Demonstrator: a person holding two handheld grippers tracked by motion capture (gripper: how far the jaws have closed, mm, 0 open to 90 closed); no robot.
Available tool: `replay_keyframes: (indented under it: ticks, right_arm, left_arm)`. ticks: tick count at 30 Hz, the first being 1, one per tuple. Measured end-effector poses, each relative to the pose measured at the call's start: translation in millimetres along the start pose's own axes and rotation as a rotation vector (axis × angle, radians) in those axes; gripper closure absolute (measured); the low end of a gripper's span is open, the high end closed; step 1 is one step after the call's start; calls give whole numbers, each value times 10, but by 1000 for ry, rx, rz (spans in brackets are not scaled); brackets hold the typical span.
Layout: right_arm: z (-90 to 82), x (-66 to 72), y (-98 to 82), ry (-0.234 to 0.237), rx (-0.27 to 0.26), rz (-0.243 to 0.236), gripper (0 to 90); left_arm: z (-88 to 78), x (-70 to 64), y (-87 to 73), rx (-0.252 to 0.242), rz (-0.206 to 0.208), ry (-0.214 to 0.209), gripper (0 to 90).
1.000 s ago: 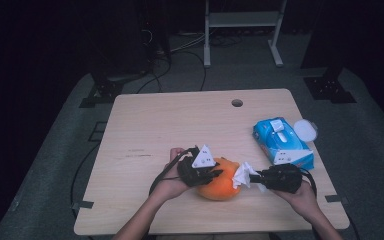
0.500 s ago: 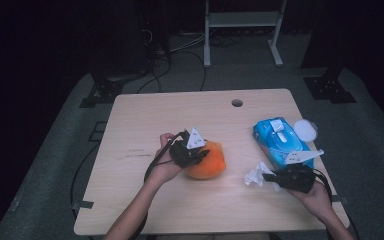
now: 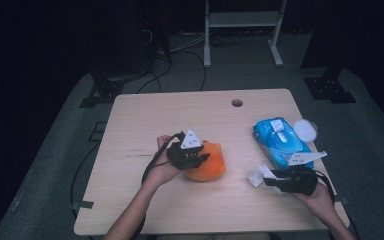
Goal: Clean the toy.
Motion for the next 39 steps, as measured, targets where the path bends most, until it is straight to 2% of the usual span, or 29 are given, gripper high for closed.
replay_keyframes:
  ticks: [4, 6, 11, 26, 34, 39]
  right_arm:
    - [-37, 0, 7, -12, -11, -13, 521]
    - [-57, -18, 17, -36, -13, -24, 506]
    - [-103, -12, 39, -33, -32, -21, 486]
    - [-115, 44, 90, -42, -47, -32, 426]
    - [-105, 10, 75, -46, -43, -22, 404]
    - [-108, 15, 74, -48, -44, -20, 395]
  left_arm:
    - [-25, 1, 7, -7, -3, -14, 590]
    - [-28, -3, 5, -8, -1, -17, 579]
    - [-67, -26, 3, -23, -3, -26, 552]
    - [-377, -81, -84, -90, -45, -77, 425]
    - [-482, -69, -167, -117, -71, -81, 366]
    - [-543, -66, -214, -125, -73, -70, 333]
Point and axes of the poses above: each handheld gripper's, and its own axes: z roughly forward along the jaws, y roughly out of its top, x roughly to its left, the point moved 9 cm from there along z, roughly forward along the jaws, and after that the axes turned 7 degrees about x, right-handed, at the moved point
